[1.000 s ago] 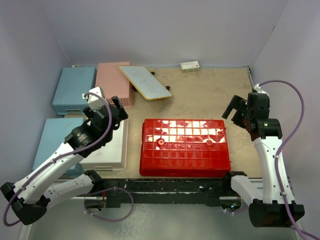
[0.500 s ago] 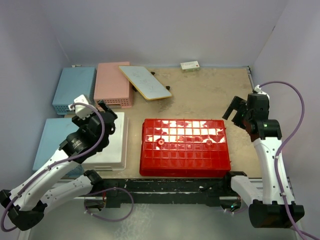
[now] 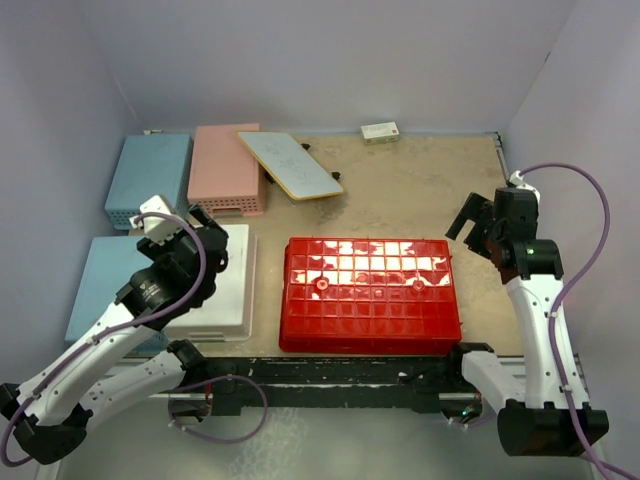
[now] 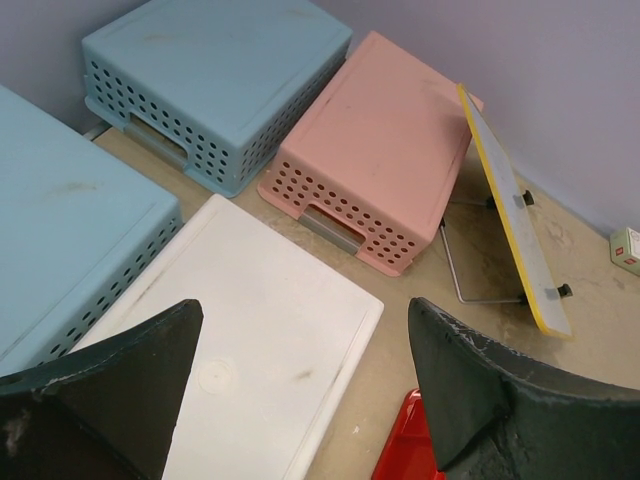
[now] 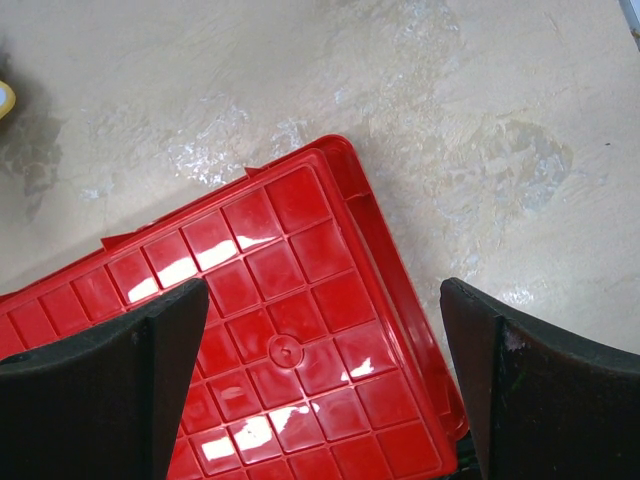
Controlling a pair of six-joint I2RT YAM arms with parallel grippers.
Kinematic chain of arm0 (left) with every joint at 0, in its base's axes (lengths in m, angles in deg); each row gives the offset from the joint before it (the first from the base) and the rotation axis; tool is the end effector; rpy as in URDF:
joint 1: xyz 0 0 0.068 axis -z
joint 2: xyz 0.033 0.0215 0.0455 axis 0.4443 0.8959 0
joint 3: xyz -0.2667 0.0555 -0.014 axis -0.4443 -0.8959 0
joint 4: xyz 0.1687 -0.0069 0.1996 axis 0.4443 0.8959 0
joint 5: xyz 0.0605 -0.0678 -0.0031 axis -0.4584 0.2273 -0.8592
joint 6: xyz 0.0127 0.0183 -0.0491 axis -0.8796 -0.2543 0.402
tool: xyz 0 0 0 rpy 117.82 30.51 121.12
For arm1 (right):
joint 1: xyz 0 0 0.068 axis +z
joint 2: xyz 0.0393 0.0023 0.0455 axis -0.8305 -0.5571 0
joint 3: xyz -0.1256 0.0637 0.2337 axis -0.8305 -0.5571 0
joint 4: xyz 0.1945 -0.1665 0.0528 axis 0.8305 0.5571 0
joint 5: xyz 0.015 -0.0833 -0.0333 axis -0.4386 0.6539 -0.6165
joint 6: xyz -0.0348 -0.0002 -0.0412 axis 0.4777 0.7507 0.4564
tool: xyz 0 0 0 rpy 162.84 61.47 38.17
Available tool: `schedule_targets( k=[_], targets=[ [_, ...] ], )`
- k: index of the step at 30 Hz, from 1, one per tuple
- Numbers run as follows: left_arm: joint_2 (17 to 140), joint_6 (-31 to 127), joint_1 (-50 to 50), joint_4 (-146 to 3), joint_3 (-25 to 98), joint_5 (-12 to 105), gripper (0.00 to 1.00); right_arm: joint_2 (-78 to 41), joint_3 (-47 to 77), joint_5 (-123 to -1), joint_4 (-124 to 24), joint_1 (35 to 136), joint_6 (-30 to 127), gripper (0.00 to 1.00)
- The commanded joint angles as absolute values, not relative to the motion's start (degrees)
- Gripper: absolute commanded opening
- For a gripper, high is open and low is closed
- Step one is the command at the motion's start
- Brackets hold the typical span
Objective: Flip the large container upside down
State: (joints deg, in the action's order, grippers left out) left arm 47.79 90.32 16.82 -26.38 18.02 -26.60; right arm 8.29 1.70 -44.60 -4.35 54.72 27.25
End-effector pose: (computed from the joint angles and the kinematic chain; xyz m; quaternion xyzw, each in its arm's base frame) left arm 0.1236 -0.0718 0.3459 -0.3214 0.7185 0.0155 0.6167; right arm 0.1846 -0.0109 0.3553 0.2642 0.8548 0.0252 0.4460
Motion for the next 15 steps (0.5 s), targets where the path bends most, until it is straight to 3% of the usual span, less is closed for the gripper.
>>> schedule_targets(
  k=[1, 15],
  targets=[
    [46.37, 87.53, 16.71, -27.74, 17.62, -25.74, 0.81, 8.96, 1.21, -42.89, -6.28, 54.92, 26.36, 1.0],
    [44.12, 82.77, 16.74, -32.16, 16.4, -19.97, 0.82, 9.01, 1.11, -42.96, -6.39, 54.96, 26.19, 1.0]
  ],
)
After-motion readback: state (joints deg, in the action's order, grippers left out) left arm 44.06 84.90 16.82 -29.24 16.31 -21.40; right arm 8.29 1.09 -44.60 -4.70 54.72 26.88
